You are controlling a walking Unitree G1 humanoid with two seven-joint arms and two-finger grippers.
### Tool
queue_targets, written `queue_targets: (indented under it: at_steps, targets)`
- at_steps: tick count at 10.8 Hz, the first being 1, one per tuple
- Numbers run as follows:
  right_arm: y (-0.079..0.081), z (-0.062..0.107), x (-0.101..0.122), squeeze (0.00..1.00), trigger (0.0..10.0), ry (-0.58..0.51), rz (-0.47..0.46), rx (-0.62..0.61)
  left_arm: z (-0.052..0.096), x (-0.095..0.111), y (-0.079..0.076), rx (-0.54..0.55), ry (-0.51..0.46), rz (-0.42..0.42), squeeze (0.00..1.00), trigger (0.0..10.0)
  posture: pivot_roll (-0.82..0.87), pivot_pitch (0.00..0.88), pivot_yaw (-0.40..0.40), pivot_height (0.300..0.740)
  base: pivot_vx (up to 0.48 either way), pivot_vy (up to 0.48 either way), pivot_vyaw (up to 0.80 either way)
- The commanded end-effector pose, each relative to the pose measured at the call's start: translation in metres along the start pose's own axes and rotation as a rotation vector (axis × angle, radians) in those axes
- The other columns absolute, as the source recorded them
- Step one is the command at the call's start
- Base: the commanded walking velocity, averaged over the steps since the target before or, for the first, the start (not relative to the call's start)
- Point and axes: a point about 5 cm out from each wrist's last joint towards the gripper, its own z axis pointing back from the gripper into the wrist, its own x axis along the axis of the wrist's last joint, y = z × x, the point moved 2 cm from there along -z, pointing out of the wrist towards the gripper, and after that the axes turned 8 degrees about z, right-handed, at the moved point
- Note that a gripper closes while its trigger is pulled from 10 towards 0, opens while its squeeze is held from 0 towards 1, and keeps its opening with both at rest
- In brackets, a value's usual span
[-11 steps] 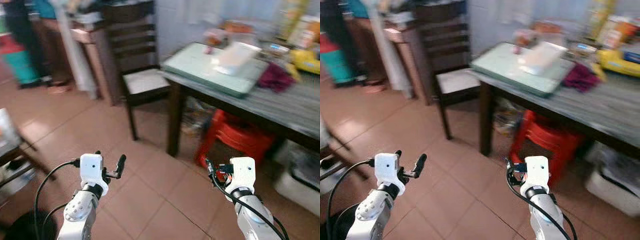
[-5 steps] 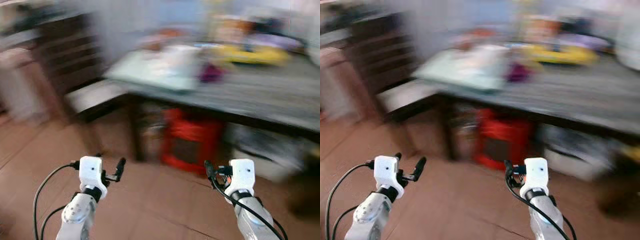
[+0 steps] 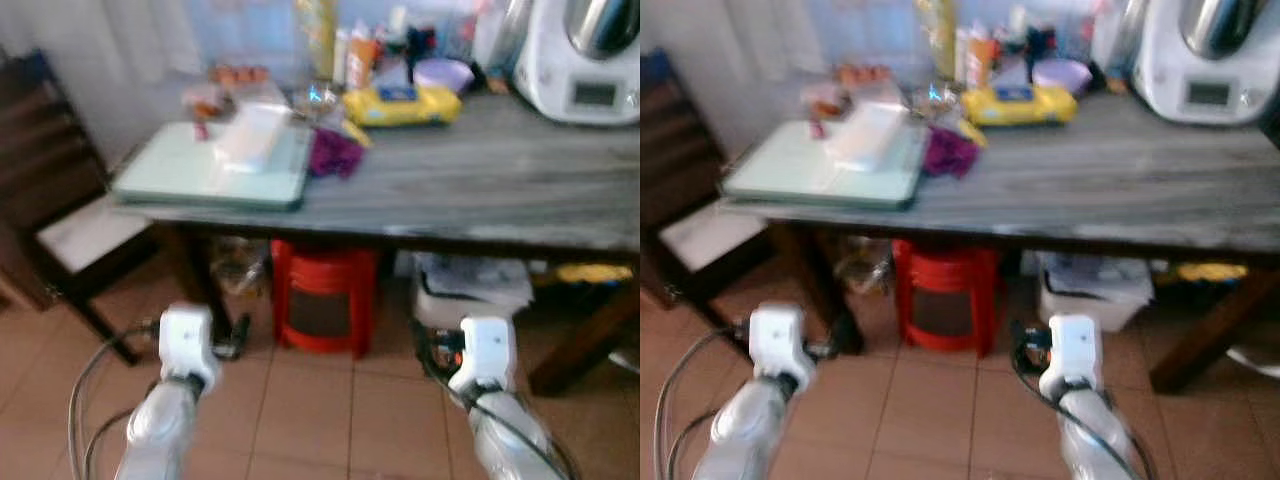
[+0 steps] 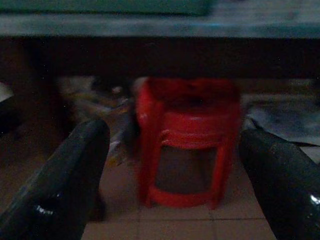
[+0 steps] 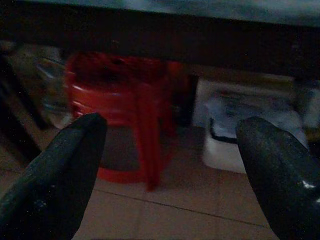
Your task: Setting the table
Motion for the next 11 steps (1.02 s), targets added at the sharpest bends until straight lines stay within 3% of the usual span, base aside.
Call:
queue_targets:
  at_steps: [1,8,11]
  targets:
    - [0.004,-0.002,0.010,0.00,10.0,-0.042,0.002,0.008,0.008,-0.006,0.015,0.057,0.030,-0.032,0.00,10.0,-0.20,0.052,0.051,0.740,0.000,0.000,0.00]
    - [0.003,-0.005,0.019,0.00,10.0,-0.072,0.004,-0.016,-0.005,0.008,0.007,0.072,-0.005,-0.091,0.00,10.0,-0.20,0.057,0.068,0.740,0.000,0.000,0.00]
    - [0.004,-0.005,0.019,0.00,10.0,-0.072,0.002,-0.020,-0.005,0.009,0.006,0.084,0.003,-0.100,0.00,10.0,-0.20,0.057,0.068,0.740,-0.278,0.000,0.00]
